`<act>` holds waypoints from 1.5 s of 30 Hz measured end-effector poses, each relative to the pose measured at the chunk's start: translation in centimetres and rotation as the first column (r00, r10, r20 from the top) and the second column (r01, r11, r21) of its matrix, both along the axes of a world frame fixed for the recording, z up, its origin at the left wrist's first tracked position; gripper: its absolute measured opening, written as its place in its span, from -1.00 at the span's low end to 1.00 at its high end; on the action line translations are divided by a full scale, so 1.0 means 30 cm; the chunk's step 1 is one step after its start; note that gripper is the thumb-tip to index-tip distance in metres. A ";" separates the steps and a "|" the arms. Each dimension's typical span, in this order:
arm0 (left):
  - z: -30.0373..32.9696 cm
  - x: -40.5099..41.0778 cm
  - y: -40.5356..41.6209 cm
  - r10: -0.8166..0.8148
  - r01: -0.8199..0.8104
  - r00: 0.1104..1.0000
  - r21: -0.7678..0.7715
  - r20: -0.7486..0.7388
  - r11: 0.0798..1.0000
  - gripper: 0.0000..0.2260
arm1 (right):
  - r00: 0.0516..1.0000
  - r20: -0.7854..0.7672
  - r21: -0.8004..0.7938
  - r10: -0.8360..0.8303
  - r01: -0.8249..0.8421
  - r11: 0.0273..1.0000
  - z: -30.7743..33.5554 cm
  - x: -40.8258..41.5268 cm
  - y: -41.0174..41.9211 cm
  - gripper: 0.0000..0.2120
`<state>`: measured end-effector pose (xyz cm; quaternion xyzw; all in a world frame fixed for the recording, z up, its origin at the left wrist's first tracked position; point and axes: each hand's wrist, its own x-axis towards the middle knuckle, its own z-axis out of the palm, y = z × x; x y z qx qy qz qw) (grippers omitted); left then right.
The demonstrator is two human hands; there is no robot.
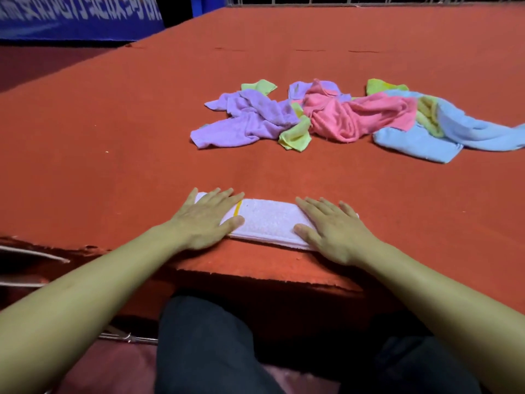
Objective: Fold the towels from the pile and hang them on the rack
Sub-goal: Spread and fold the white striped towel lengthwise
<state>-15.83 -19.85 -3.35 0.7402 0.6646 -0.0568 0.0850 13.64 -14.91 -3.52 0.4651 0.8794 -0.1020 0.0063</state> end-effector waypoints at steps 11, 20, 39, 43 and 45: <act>-0.039 0.107 -0.012 -0.169 0.167 0.985 0.096 0.013 0.981 -0.39 | 0.998 -0.036 -0.022 -0.053 0.052 0.998 -0.030 0.093 -0.001 -0.30; 0.061 0.255 0.050 -0.185 0.146 0.959 0.184 0.215 0.972 -0.35 | 0.871 -0.476 -0.165 -0.118 0.044 0.985 0.025 0.157 0.033 -0.46; 0.087 0.690 0.244 -0.248 0.223 0.948 0.141 0.201 0.965 -0.60 | 0.802 -0.574 -0.060 -0.167 0.163 0.985 0.010 0.367 0.022 -0.56; 0.087 0.700 0.247 -0.188 0.162 0.955 0.130 0.229 0.978 -0.60 | 0.781 -0.597 -0.085 -0.183 0.165 0.983 0.006 0.368 0.027 -0.56; 0.092 0.700 0.244 -0.170 0.132 0.941 0.145 0.293 0.981 -0.61 | 0.795 -0.581 -0.103 -0.174 0.141 0.985 0.004 0.369 0.033 -0.54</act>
